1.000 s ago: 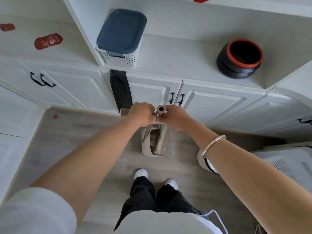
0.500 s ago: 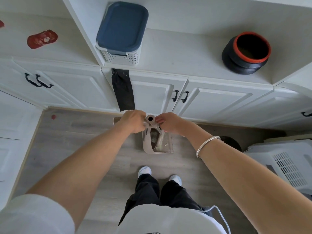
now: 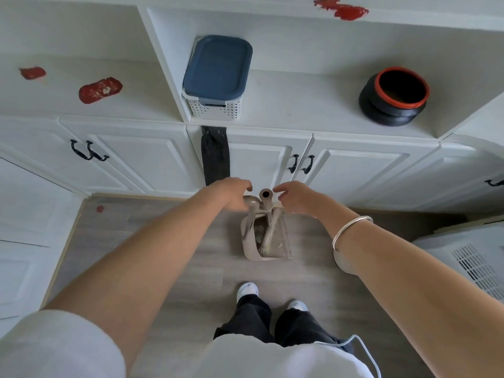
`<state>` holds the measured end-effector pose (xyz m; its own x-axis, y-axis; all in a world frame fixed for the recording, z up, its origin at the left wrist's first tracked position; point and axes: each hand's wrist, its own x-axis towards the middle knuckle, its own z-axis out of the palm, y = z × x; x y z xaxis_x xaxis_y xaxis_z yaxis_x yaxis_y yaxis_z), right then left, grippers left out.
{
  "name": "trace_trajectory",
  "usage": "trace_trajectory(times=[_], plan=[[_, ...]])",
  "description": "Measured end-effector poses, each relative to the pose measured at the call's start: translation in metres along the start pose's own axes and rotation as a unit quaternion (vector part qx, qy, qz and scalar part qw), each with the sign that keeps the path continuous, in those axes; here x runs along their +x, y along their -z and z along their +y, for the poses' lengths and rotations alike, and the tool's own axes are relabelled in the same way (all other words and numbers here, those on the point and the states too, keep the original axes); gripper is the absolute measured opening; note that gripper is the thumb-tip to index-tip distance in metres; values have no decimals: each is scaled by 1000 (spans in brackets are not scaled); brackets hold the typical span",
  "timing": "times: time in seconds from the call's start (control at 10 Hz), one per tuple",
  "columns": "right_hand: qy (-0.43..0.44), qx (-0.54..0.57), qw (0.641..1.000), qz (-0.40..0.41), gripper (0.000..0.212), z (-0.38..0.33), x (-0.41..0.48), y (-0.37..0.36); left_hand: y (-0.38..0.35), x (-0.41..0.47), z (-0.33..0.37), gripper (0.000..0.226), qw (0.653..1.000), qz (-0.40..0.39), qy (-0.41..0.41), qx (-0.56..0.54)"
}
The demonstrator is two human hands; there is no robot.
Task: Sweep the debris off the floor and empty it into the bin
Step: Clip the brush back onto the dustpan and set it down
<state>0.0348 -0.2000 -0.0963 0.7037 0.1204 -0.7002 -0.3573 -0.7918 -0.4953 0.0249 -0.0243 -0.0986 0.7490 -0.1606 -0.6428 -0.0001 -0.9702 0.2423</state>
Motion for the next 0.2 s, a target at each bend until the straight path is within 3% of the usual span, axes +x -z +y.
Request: trace_trajectory(times=[0.1, 0.2], plan=[[-24, -12, 1000, -6, 45, -10, -21, 13, 25, -15, 5, 45, 1000, 13, -9, 14], [6, -19, 1000, 19, 33, -23, -41, 37, 59, -40, 26, 36, 997, 73, -13, -11]])
